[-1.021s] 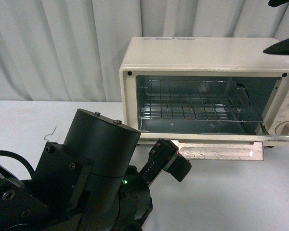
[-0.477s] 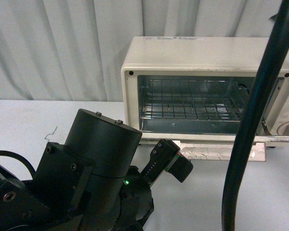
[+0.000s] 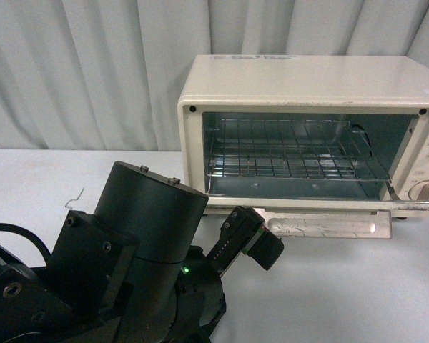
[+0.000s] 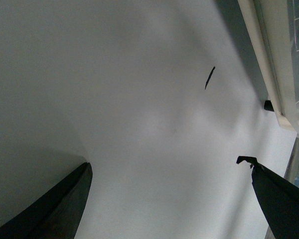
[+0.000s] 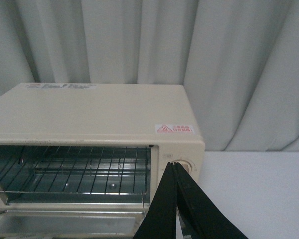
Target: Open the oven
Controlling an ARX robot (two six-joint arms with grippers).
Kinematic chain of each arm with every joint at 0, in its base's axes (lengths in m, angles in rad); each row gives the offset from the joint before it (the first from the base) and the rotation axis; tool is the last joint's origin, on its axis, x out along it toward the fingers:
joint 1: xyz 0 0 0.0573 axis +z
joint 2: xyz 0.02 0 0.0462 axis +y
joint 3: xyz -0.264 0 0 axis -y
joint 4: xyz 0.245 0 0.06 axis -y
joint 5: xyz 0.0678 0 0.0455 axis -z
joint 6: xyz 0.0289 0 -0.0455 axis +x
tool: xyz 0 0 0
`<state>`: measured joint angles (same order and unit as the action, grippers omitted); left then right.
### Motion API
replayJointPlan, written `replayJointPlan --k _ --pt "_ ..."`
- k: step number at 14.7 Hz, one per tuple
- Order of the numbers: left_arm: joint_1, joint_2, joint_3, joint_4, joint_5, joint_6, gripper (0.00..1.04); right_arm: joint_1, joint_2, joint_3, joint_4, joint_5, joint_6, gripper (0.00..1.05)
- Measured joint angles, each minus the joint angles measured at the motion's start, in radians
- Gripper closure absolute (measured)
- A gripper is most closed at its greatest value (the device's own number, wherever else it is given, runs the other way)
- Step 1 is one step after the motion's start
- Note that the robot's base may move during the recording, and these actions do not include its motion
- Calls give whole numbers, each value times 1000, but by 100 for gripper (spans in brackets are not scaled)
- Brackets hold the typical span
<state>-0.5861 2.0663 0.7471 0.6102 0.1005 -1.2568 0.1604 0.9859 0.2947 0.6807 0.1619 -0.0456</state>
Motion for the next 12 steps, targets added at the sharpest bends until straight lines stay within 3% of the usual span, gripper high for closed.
replayJointPlan --k 3,6,11,12 --pt "0 0 0 0 -2 0 7 -45 -113 -94 -8 -43 24 103" --pt "0 0 0 0 -1 0 7 -167 -288 -195 -86 -151 30 103" --pt "0 0 0 0 -2 0 7 -161 -470 -252 -206 -161 31 103" --pt "0 0 0 0 -2 0 7 -161 -473 -279 -154 -161 31 103"
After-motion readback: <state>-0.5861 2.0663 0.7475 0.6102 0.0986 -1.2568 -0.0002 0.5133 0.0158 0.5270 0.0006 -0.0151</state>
